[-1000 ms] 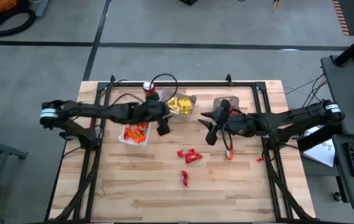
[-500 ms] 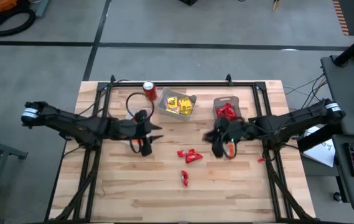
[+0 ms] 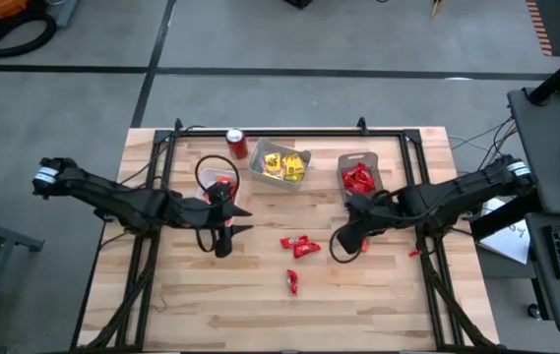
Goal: Sort candy
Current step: Put the orange chocolate into the white bin
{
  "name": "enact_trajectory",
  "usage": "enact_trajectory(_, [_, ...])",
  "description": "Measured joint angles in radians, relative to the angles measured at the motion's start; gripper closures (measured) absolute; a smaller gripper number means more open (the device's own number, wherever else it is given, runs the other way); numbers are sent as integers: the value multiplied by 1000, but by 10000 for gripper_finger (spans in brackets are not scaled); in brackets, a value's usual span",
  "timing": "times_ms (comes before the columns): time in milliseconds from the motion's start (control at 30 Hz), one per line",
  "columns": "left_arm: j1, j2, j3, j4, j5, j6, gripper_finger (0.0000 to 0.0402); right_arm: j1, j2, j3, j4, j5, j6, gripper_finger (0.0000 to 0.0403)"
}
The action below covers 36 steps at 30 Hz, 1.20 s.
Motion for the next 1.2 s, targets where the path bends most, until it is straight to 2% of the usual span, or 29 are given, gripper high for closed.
enact_trajectory(167, [-8, 8, 11, 1, 0, 1, 260, 14, 12, -2, -21, -135, 91, 305])
enact_trajectory(267, [-7, 14, 18, 56, -3, 2, 260, 21, 28, 1, -43, -190, 144, 291])
enact_trajectory(433, [-7, 35, 18, 86, -9, 15, 260, 41, 106, -2, -224, -263, 211, 264])
enact_trajectory(567, [-7, 57, 17, 87, -22, 15, 260, 37, 198, -15, -335, -246, 176, 239])
enact_trajectory(900, [-7, 91, 16, 87, -27, 39, 260, -31, 390, -95, -203, -150, 61, 181])
enact_trajectory(1067, [-7, 90, 16, 98, -29, 63, 260, -41, 434, -107, -161, -146, 48, 176])
enact_trajectory(1200, [-7, 90, 16, 103, -30, 68, 260, -41, 450, -130, -90, -152, 50, 189])
